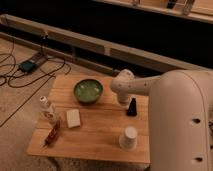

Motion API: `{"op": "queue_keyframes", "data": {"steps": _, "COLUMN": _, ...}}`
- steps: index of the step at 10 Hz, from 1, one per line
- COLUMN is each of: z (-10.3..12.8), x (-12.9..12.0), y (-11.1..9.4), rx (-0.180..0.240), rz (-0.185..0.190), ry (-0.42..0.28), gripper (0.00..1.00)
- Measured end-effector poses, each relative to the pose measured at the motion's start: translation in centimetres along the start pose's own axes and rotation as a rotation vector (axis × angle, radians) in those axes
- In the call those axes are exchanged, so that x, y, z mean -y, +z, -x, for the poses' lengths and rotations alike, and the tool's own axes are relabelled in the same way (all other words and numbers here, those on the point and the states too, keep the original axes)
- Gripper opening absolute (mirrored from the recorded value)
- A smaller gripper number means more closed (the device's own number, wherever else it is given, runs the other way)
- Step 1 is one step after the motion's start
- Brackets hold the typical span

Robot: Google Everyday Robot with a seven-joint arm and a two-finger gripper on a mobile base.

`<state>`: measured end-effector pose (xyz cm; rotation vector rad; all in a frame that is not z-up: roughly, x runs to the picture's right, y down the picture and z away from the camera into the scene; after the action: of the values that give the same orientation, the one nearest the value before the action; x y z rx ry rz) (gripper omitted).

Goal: Push the eraser across the table

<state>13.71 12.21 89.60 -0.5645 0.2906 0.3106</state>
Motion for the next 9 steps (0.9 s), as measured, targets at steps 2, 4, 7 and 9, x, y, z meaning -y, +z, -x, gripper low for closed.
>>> {"op": "queue_keyframes", "data": {"steps": 2, "z": 0.4, "x": -0.1, "y": 0.1, "rx": 0.006, "rz": 0.008, "ry": -0.007, "gripper": 0.00}}
{"op": "queue_keyframes", "data": {"steps": 4, "z": 1.1, "x": -0.4, "y": -0.7, "rx": 0.011, "rz": 0.006, "ry": -0.016, "gripper": 0.00}}
{"op": "queue_keyframes", "data": {"steps": 7, "z": 3.1, "x": -0.9, "y": -1.4, "rx": 0.013, "rz": -0.003, "ry": -0.040, "gripper": 0.00}}
{"op": "queue_keyframes", "data": {"steps": 9, "z": 3.4, "x": -0.5, "y": -1.2, "rx": 0.014, "rz": -0.004, "ry": -0.047, "gripper": 0.00}}
